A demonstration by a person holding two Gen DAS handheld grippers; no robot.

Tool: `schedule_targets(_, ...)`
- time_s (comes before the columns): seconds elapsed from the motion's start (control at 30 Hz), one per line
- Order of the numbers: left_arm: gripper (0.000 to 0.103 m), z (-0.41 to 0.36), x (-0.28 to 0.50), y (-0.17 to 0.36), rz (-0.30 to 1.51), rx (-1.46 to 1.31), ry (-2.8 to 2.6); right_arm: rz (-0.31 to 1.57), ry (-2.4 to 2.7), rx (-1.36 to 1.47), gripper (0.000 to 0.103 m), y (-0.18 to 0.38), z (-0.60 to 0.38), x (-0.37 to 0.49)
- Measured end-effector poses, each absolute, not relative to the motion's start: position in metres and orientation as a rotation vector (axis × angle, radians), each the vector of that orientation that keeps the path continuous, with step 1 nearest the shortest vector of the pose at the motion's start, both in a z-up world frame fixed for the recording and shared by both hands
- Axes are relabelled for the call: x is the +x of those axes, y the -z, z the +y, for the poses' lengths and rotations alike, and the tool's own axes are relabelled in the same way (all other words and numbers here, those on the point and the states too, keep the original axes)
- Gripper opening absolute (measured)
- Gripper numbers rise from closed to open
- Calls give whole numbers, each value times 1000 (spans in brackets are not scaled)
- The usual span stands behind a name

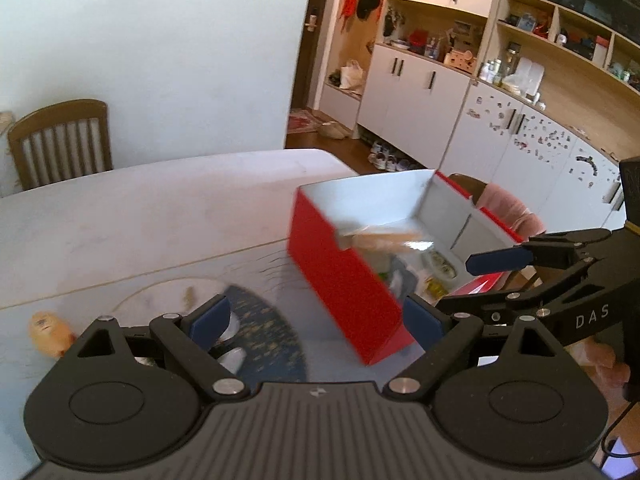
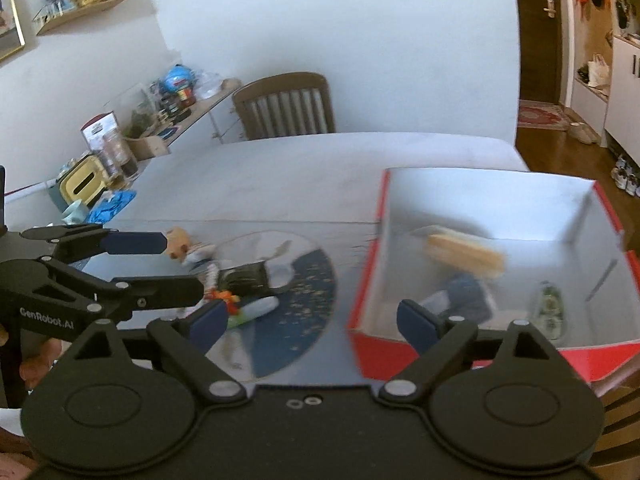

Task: Organize objects
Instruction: 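Move both tools back toward the remaining items on the mat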

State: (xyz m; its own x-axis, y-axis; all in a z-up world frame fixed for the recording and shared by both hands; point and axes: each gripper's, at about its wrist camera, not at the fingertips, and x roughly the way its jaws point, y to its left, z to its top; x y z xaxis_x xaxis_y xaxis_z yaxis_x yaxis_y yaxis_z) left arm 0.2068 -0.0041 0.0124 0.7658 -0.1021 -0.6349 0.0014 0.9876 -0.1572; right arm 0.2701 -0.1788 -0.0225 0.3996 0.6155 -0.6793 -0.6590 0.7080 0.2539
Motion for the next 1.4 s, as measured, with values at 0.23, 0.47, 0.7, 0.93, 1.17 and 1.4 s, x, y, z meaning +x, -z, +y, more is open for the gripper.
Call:
schedule_targets(0.23, 93, 40, 171, -4, 713, -187, 19, 849, -822, -54, 100, 27, -139, 250)
schedule_targets(0.47, 93, 87, 145, 10, 737, -205, -11, 879, -792, -69, 102, 39, -103, 236)
schedule_targets(0.7, 103, 128, 131, 26, 744, -221, -37, 923, -720, -75, 102, 59, -75, 230)
schedule_targets(0.93, 103, 163, 137, 44, 770, -182, -60, 943, -659, -127, 101, 76, -48, 227)
schedule_targets(1.17, 103, 191, 156, 65, 789, -89, -74, 916, -680, -245, 100, 86, -26, 227)
schedule_targets(1.4, 103, 215, 186, 82, 799, -39, -64, 958, -630, -283, 93, 100, -17, 245)
